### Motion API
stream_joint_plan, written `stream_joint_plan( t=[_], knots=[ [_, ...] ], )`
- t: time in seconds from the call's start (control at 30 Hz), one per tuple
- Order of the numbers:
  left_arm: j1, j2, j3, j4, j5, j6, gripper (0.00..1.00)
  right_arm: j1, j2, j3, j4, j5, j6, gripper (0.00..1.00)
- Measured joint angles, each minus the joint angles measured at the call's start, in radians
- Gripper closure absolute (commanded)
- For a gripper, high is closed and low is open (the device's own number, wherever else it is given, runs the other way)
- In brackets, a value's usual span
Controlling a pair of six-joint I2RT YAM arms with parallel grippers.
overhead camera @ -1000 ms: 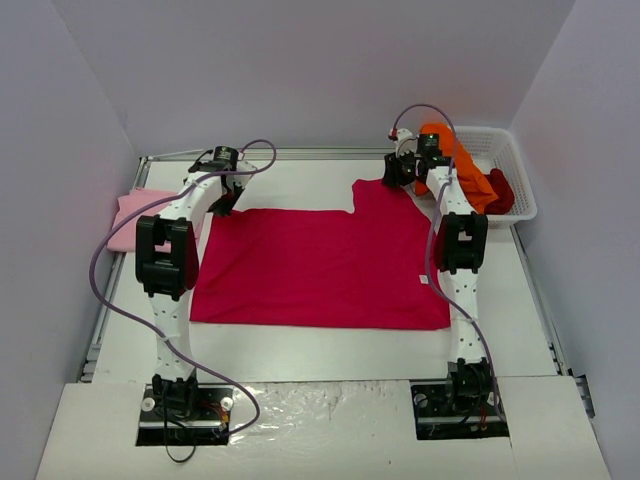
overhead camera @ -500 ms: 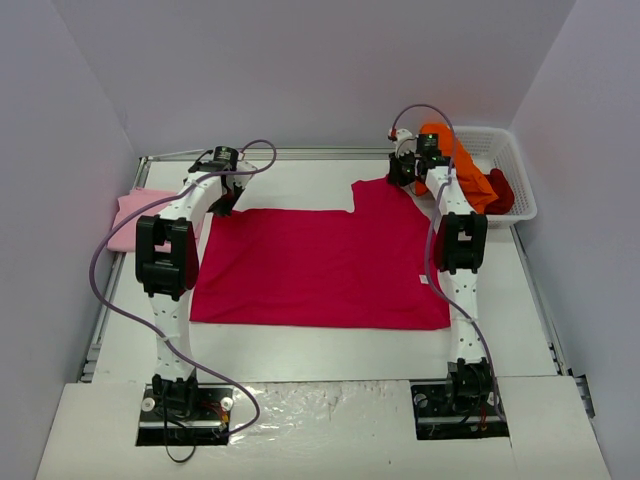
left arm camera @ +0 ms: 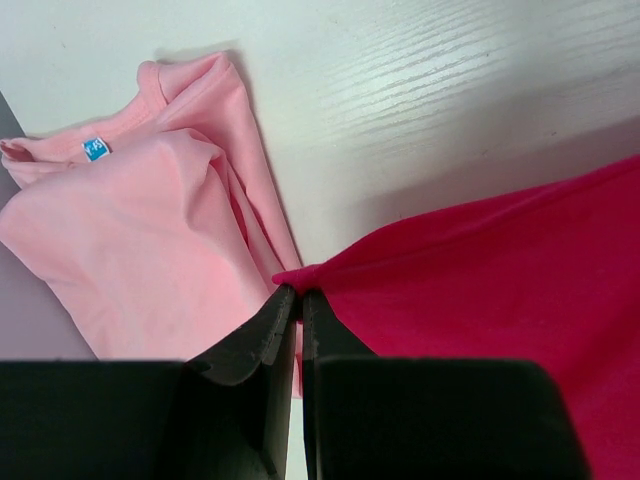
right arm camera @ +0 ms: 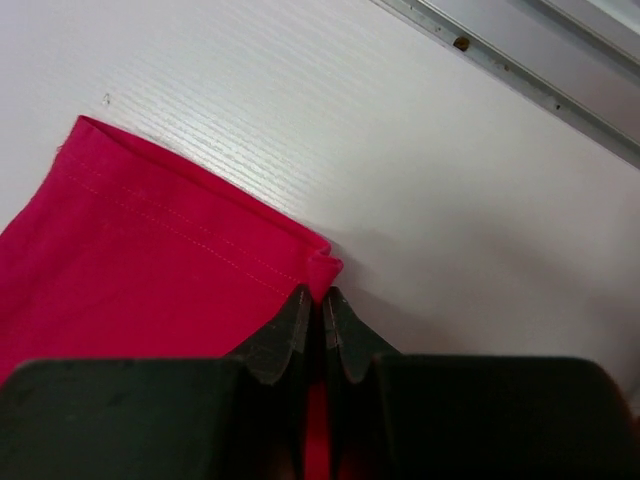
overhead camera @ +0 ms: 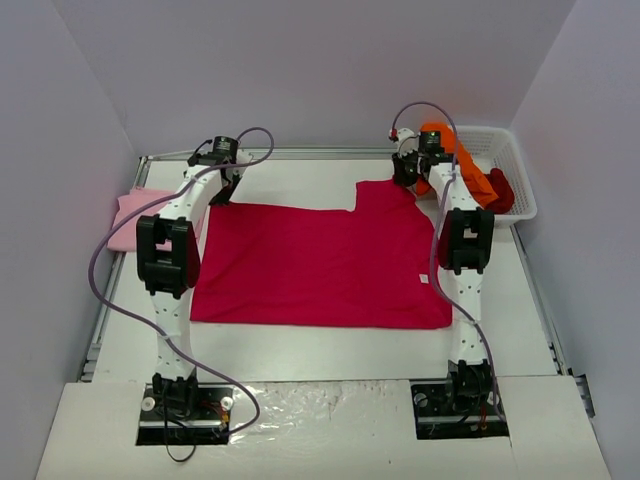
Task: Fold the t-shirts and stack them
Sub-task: Grap the side of the flattened tshirt furthest away from the robot with both arms
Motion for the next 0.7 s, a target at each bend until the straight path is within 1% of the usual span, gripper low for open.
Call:
stream_joint_plan(
  t=[0.17,0.37,0.53,0.7],
  knots=[
    [0.000,-0.003,-0.014,0.006,0.005,0.000,0.98,0.000,-0.076,-0.045,-0.003,0.008,-0.008,1.00],
    [0.000,-0.027,-0.085,0.016,0.025,0.000,0.98,0.000,-0.174,-0.107,-0.003,0.006,-0.007,1.00],
    [0.000,-0.071,-0.152,0.027,0.045,0.000,0.98,0.000,-0.257,-0.201,-0.004,0.000,-0.007,1.00],
    [0.000,-0.117,-0.177,0.041,0.048,0.000,0.98,0.000,-0.318,-0.277,-0.011,-0.006,-0.006,1.00]
  ],
)
